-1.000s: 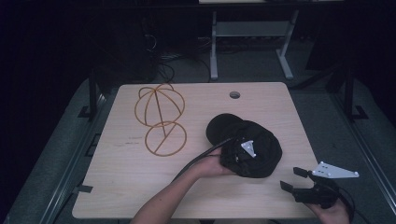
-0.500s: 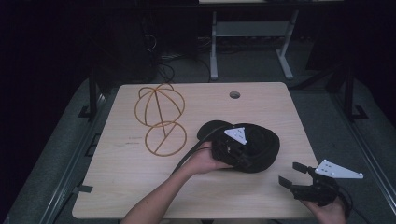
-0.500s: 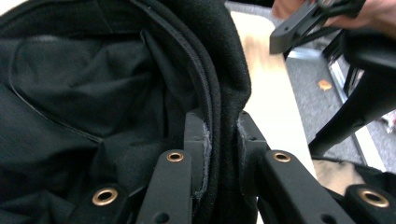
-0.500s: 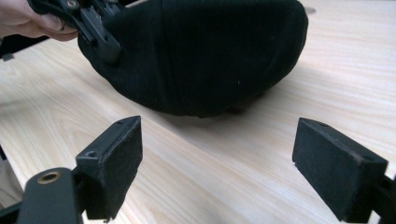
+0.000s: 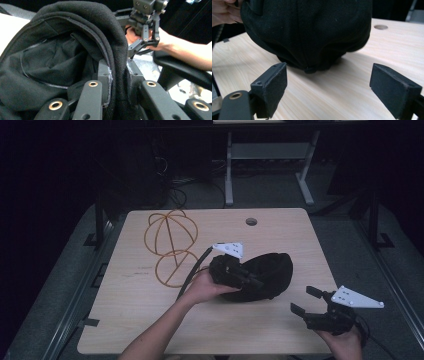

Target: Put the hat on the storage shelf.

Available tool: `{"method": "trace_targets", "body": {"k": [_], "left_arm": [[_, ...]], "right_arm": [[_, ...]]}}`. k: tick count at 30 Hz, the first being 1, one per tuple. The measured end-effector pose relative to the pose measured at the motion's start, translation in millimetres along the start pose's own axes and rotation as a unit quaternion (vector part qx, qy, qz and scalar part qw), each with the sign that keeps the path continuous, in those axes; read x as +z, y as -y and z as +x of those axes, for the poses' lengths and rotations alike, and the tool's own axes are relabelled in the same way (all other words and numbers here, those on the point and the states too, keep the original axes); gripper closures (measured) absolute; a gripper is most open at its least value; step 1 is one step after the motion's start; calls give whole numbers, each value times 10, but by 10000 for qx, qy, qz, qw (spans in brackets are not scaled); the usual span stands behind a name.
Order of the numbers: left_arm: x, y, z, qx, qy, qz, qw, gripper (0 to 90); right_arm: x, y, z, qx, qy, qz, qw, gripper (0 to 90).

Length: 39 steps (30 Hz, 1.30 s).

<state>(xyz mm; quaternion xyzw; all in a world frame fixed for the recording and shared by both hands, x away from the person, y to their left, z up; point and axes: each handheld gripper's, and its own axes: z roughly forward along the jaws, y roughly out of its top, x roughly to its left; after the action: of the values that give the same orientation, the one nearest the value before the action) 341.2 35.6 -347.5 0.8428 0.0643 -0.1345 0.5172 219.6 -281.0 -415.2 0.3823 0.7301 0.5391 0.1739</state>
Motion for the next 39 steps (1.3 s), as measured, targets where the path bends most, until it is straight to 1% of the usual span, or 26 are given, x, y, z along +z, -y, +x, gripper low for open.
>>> {"method": "trace_targets", "body": {"k": [1, 2, 3, 4, 5, 6, 7, 8, 9, 13, 14, 17, 18, 21, 25, 28, 29, 30, 31, 32, 33, 34, 35, 37, 38, 39], "left_arm": [[-52, -17, -23, -29, 47, -145, 9999, 775], [-52, -17, -23, -29, 47, -145, 9999, 775], [-104, -42, -41, -16, 75, -265, 9996, 775], [-104, -42, -41, -16, 75, -265, 9996, 775], [-127, -55, -50, -22, 105, -333, 9994, 776], [-168, -84, -68, -23, 120, -456, 9989, 775], [-191, -97, -75, -38, 132, -503, 9986, 775], [-191, -97, -75, -38, 132, -503, 9986, 775], [-230, -121, -91, -62, 157, -584, 9982, 775], [-274, -143, -114, -38, 140, -657, 9977, 775], [-285, -148, -115, -4, 137, -658, 9977, 775], [-317, -163, -125, -17, 153, -717, 9973, 775], [-317, -163, -125, -17, 153, -717, 9973, 774], [-330, -175, -140, 7, 176, -762, 9969, 774], [-330, -183, -145, 6, 213, -790, 9966, 775], [-320, -201, -154, 21, 250, -819, 9963, 774], [-313, -206, -159, 23, 251, -826, 9963, 774], [-313, -206, -159, 23, 251, -826, 9963, 774], [-297, -213, -166, 18, 257, -818, 9963, 774], [-288, -215, -171, 3, 268, -833, 9962, 774], [-288, -215, -171, 3, 268, -833, 9962, 774], [-285, -218, -169, 29, 268, -817, 9963, 774], [-279, -219, -170, 19, 268, -828, 9962, 774], [-280, -216, -165, 14, 257, -823, 9963, 771], [-280, -216, -165, 14, 257, -823, 9963, 770], [-281, -213, -159, 21, 254, -819, 9963, 769]], "right_arm": [[10, -61, 35, -69, 12, -86, 9999, 139], [10, -61, 35, -69, 12, -86, 9999, 139], [22, -124, 69, -101, -22, -197, 9998, 139], [22, -124, 69, -101, -22, -197, 9998, 139], [45, -187, 107, -169, -41, -284, 9994, 139], [58, -219, 128, -194, -33, -329, 9993, 139], [72, -249, 146, -230, -37, -389, 9990, 139], [72, -249, 146, -230, -37, -389, 9990, 139], [106, -304, 180, -276, -80, -480, 9984, 140], [188, -379, 239, -350, -156, -614, 9974, 140], [188, -379, 239, -350, -156, -614, 9974, 140], [284, -419, 286, -359, -215, -728, 9965, 140], [284, -419, 286, -359, -215, -728, 9965, 140], [364, -434, 304, -350, -215, -755, 9963, 142], [400, -443, 305, -328, -218, -823, 9958, 155], [439, -438, 310, -312, -265, -884, 9952, 229], [447, -436, 308, -348, -257, -921, 9948, 259], [447, -436, 308, -348, -257, -921, 9948, 259], [453, -433, 312, -406, -277, -936, 9944, 370], [455, -433, 316, -456, -272, -957, 9940, 434], [455, -433, 316, -456, -272, -957, 9940, 434], [458, -435, 320, -506, -283, -956, 9937, 501], [457, -438, 337, -609, -250, -969, 9931, 635], [449, -441, 346, -699, -247, -984, 9924, 741], [449, -441, 346, -699, -247, -984, 9924, 741], [436, -451, 358, -814, -217, -983, 9916, 802]]}}
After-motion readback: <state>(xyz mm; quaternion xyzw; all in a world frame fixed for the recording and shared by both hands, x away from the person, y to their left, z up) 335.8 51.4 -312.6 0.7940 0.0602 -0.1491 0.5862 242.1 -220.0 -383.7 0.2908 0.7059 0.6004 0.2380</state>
